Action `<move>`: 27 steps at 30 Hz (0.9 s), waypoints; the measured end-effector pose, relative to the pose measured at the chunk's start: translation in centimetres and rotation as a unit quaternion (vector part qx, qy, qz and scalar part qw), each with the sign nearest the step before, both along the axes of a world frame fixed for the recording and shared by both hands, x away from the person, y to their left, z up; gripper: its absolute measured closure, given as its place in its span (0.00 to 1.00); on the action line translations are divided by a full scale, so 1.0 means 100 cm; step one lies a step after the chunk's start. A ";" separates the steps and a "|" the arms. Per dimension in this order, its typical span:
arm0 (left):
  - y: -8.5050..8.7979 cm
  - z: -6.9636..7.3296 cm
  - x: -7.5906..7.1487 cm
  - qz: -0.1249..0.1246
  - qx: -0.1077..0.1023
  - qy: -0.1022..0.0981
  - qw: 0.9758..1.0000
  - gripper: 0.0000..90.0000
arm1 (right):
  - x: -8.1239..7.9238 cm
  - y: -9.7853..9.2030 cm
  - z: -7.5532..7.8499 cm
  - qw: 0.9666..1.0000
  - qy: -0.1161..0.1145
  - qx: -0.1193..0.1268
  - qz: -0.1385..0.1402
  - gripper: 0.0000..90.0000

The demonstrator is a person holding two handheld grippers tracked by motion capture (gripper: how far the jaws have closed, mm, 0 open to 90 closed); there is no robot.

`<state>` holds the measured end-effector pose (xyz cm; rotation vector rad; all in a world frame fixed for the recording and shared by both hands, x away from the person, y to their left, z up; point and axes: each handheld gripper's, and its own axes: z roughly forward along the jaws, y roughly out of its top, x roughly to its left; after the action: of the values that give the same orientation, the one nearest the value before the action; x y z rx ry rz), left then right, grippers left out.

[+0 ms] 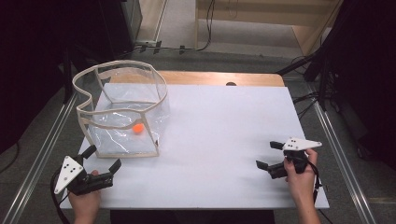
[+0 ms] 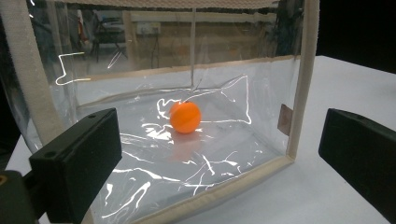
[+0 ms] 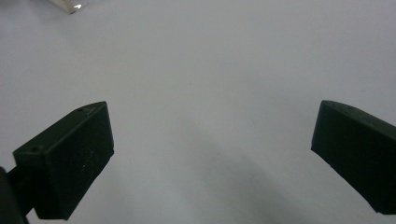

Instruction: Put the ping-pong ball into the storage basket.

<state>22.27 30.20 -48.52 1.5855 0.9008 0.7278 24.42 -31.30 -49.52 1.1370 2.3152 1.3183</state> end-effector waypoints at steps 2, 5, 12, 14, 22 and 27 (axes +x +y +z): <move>0.000 0.000 0.000 0.000 0.000 0.000 1.000 0.00 | -0.001 -0.003 -0.001 1.000 -0.001 0.005 -0.003 0.00; 0.000 0.000 0.000 0.000 0.000 0.000 1.000 0.00 | -0.003 -0.007 -0.004 1.000 -0.004 0.011 -0.007 0.00; 0.000 0.000 0.000 0.000 -0.001 0.000 1.000 0.00 | -0.008 -0.017 -0.008 0.999 -0.015 0.030 -0.015 0.00; 0.000 0.000 0.000 0.000 -0.001 -0.001 1.000 0.00 | -0.010 -0.020 -0.009 0.999 -0.019 0.034 -0.020 0.00; 0.000 0.000 0.000 0.001 -0.003 0.000 1.000 0.00 | -0.019 -0.032 -0.013 0.997 -0.042 0.054 -0.032 0.00; 0.001 0.000 0.000 0.001 -0.004 0.000 1.000 0.00 | -0.026 -0.041 -0.013 0.994 -0.061 0.082 -0.043 0.00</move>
<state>22.29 30.30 -48.50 1.5771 0.9060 0.7243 21.79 -35.42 -50.85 1.1545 2.0801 1.5229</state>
